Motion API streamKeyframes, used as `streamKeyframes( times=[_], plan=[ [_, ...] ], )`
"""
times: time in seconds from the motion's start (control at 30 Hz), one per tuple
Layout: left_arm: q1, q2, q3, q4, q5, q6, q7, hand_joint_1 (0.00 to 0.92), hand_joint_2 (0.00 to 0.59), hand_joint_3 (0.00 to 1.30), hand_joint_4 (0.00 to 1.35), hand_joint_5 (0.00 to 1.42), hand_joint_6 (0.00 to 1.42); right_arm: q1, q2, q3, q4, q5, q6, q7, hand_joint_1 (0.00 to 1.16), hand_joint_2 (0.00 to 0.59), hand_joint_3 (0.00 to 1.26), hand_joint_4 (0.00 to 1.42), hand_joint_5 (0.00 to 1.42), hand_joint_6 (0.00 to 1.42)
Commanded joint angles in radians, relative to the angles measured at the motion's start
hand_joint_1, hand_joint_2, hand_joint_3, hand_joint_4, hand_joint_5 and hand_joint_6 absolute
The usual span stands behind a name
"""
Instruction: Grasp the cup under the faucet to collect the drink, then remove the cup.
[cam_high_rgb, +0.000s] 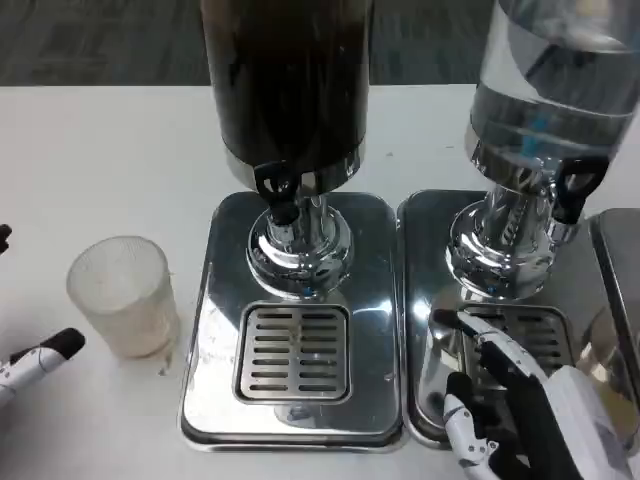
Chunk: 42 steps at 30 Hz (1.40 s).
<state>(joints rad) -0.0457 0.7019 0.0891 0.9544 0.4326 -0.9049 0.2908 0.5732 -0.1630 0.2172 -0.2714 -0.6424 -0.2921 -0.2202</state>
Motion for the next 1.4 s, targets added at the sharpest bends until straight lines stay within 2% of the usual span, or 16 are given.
streamKeyframes(
  times=[0.03,0.83,1.4],
  plan=[
    [-0.036,0.021,-0.033,0.034,0.009,0.007,0.007,0.121,0.026,0.0,0.0,0.04,0.09,0.001,0.007,0.005,-0.007,-0.002,0.006,-0.016,0.44,0.586,0.22,0.16,0.14,0.25],
    [-0.158,0.019,-0.155,0.153,0.027,0.018,0.047,0.139,0.03,0.0,0.0,0.05,0.1,-0.018,0.022,0.03,0.009,-0.008,0.012,-0.024,0.44,0.586,0.22,0.16,0.14,0.25],
    [-0.163,-0.015,-0.193,0.19,0.016,-0.011,0.099,0.128,0.034,0.0,0.0,0.05,0.09,-0.037,0.016,0.049,0.011,-0.005,0.022,-0.015,0.44,0.586,0.22,0.16,0.14,0.27]
  ],
)
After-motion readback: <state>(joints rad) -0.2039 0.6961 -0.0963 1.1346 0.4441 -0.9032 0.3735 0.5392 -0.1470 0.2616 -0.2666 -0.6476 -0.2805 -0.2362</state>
